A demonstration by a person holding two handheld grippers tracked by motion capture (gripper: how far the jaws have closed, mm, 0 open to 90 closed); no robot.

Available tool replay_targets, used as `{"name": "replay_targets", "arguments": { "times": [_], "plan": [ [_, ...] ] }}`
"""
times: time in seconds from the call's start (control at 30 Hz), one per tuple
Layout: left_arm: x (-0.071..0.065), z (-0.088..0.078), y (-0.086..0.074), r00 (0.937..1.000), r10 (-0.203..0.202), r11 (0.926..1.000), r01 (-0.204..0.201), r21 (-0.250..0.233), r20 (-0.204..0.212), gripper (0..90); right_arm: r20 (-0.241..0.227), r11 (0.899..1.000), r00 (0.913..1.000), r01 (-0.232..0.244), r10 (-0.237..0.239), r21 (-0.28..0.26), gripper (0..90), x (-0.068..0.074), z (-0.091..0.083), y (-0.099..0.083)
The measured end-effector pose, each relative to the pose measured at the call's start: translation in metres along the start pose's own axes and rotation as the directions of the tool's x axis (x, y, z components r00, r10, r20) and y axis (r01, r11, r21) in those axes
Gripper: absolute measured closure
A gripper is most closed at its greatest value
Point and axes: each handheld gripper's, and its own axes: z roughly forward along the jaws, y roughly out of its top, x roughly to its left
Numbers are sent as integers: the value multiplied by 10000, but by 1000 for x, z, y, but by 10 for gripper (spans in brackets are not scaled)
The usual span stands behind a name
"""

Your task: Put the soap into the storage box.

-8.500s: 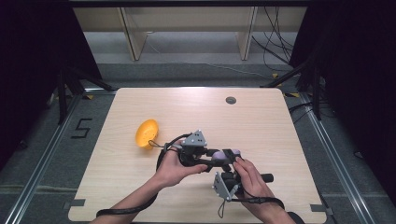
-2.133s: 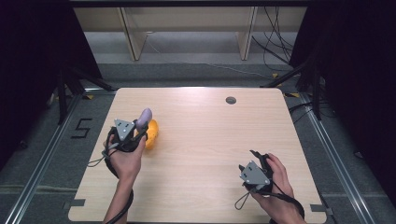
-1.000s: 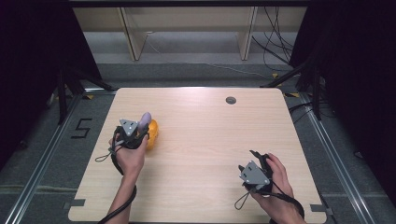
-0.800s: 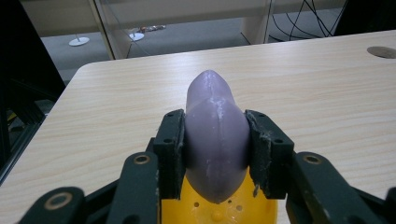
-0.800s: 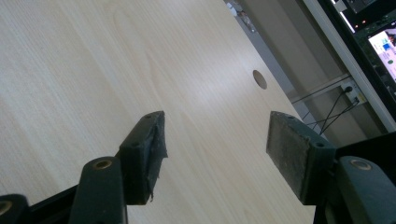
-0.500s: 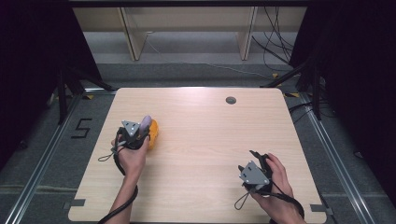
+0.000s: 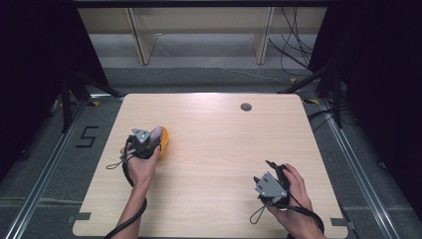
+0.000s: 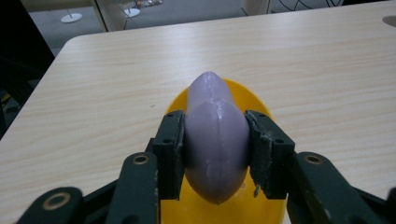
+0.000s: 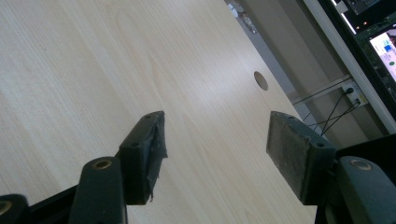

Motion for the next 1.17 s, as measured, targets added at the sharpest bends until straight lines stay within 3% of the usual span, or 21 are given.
{"name": "replay_targets", "arguments": {
  "times": [0.1, 0.27, 0.53, 0.73, 0.8, 0.87, 1.0, 1.17],
  "plan": [
    [2, -2, 2, 9999, -84, 9999, 82, 109, 129, 557, 11, 10000, 10000, -77, 77, -10, 380, 1, 0, 0],
    [3, -14, 13, 9990, -215, 9997, 220, -110, 400, 392, -23, 10000, 10000, -86, 86, 3, 379, 1, 0, 0],
    [5, -48, 24, 9988, -320, 9968, 347, -724, 383, 361, -58, 9999, 9999, -160, 160, 46, 376, 1, 0, 0],
    [-2, -83, 5, 9929, -225, 9996, 245, -156, 1170, 362, -60, 10000, 10000, -31, 31, 56, 374, 0, 1, -1],
    [-5, -89, -3, 9905, -41, 9999, 25, 116, 1371, 360, -56, 10000, 10000, -15, 15, 64, 373, 0, 1, -1],
    [-9, -93, -12, 9861, -151, 9995, 102, 304, 1652, 361, -72, 10000, 9999, -71, 71, 64, 373, 0, 0, -1],
    [-16, -98, -20, 9794, -118, 9996, 61, 287, 2016, 361, -123, 9998, 9998, -179, 180, 66, 373, 0, 0, -1],
    [-21, -101, -18, 9791, 0, 9997, -54, 258, 2032, 361, -183, 9997, 9996, -221, 222, 77, 372, -1, 0, -2]
  ]
}}
